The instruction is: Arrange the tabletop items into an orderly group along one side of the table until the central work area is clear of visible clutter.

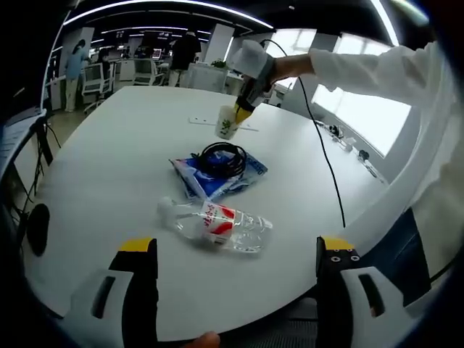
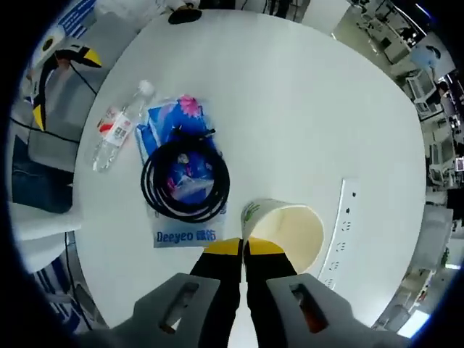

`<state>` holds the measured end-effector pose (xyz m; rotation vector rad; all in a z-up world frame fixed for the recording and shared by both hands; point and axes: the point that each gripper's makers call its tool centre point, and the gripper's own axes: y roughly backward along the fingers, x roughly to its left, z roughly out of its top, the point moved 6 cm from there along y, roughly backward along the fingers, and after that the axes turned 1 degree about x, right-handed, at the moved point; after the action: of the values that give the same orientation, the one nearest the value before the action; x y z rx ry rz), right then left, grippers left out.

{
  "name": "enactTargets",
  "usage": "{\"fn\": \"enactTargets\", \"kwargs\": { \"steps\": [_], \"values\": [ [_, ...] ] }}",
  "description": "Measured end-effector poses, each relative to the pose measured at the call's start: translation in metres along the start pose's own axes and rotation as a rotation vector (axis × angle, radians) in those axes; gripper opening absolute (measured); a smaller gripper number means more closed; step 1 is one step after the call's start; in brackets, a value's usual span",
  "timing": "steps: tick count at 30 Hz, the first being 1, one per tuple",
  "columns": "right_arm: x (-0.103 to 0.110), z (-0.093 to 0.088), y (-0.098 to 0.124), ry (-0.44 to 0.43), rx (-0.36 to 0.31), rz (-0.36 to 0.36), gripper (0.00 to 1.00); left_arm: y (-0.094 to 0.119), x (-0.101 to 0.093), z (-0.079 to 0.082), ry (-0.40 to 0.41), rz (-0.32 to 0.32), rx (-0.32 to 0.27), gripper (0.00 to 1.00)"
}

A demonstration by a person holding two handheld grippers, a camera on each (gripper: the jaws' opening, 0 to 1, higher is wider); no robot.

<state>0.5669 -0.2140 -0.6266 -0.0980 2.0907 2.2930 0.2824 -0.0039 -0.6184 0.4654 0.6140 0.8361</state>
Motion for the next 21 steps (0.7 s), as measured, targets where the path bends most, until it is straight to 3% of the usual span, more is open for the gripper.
{"fn": "enactTargets", "kwargs": {
  "steps": [7,21],
  "values": [
    [0.005,-0.004,-0.019,0.237,0.039,-0.055,0.00,0.001,0.002,-0.003,0.011,0.005,-0.004,0.93],
    [0.015,-0.002,-0.031,0.276,0.002,-0.037,0.00,-0.002,0.000,-0.004,0.029,-0.008,-0.008,0.93]
  ]
}}
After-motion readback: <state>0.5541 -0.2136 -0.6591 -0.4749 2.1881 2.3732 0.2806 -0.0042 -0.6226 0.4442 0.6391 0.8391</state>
